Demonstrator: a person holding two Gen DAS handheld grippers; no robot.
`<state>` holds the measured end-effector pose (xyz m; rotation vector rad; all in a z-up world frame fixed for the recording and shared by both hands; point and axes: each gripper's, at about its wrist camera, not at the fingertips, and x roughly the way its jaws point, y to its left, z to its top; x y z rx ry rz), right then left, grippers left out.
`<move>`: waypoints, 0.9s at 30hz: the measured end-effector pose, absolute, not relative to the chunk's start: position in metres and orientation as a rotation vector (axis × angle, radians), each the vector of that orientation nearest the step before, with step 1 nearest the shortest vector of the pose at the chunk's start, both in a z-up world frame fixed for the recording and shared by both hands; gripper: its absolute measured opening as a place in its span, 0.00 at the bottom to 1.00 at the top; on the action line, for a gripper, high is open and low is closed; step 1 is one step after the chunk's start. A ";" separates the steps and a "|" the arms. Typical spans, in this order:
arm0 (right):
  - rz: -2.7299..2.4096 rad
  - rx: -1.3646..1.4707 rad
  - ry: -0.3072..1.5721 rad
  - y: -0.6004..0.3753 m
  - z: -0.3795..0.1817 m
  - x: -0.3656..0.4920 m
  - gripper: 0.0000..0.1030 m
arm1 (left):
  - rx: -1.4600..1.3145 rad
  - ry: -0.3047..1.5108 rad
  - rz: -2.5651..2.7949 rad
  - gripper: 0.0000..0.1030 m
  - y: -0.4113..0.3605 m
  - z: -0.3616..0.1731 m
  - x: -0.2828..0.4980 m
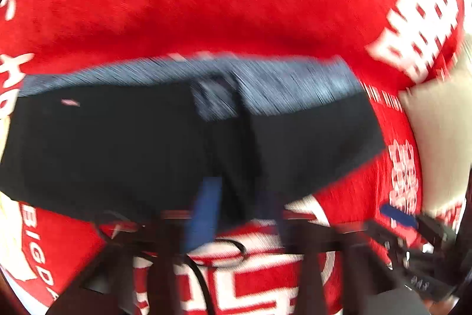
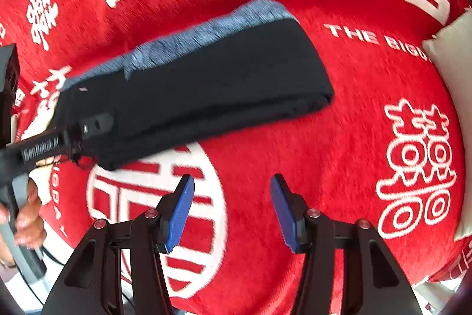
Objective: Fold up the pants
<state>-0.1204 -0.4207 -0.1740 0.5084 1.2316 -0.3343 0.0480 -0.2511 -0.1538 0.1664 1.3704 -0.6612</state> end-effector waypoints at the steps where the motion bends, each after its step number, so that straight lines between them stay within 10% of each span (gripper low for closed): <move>1: -0.322 0.510 1.221 -0.420 -0.172 -0.116 0.59 | 0.136 1.346 -0.630 0.83 -0.247 -0.151 0.061; 17: -0.205 0.523 1.207 -0.372 -0.184 -0.073 0.63 | 0.124 1.492 -0.799 0.68 -0.294 -0.213 0.131; 22: -0.205 0.539 1.218 -0.378 -0.184 -0.074 0.63 | 0.112 1.493 -0.863 0.52 -0.302 -0.216 0.130; 27: -0.220 0.565 1.217 -0.390 -0.185 -0.077 0.63 | 0.023 1.494 -0.863 0.15 -0.301 -0.214 0.137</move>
